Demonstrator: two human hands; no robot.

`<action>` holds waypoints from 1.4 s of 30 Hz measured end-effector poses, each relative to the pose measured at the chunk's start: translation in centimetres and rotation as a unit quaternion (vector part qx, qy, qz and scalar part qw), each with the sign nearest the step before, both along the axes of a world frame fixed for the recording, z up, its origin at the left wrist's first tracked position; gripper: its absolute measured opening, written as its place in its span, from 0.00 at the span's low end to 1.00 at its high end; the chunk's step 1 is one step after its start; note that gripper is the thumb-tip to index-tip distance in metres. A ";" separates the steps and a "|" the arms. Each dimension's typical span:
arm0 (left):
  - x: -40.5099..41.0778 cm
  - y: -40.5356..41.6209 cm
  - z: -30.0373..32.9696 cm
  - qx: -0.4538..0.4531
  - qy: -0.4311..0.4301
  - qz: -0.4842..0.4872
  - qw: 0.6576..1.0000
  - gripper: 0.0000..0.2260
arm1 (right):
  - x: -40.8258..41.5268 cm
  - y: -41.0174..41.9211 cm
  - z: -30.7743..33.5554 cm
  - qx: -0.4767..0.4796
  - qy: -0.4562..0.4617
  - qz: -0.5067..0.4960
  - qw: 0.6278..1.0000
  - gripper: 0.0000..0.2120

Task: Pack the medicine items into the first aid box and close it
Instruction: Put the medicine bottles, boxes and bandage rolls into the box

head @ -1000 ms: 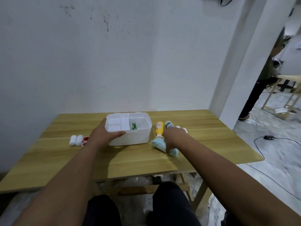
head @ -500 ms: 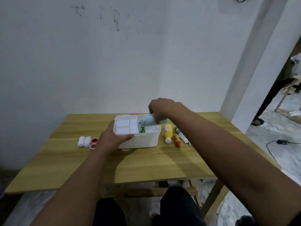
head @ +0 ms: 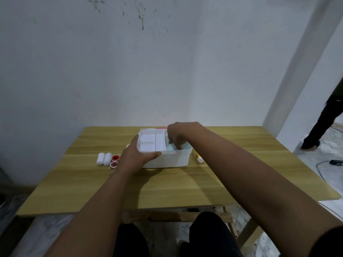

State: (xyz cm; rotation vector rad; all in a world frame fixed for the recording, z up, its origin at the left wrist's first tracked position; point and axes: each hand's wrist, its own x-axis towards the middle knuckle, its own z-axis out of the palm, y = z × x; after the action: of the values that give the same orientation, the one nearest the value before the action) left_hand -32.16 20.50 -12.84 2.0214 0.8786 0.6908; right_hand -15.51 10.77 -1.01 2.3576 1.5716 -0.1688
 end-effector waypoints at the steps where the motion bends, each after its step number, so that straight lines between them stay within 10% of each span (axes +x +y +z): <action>1: 0.0 0.0 0.0 0.002 0.004 0.000 1.000 0.47 | 0.0 0.0 -0.3 0.006 0.028 -0.010 1.000 0.23; 11: -0.1 -0.1 0.3 0.007 -0.003 0.003 1.000 0.45 | -0.3 -0.7 -2.4 0.151 0.302 -0.137 0.931 0.30; 31: -0.2 -0.4 0.5 0.007 -0.013 0.003 1.000 0.44 | -2.1 0.8 -3.8 0.206 0.256 -0.091 0.940 0.20; 37: -0.3 0.0 0.0 0.004 -0.006 0.004 1.000 0.46 | 3.1 -2.3 -1.2 0.421 0.210 -0.179 0.864 0.13; 42: 0.0 0.1 -0.1 0.001 0.005 0.011 1.000 0.50 | 6.7 -5.3 -2.2 0.351 0.124 -0.259 0.891 0.09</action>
State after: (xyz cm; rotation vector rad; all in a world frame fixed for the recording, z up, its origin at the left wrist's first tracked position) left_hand -32.18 20.64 -12.96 2.0213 0.9083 0.6933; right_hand -8.76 5.51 -3.25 3.4248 1.1729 -0.0031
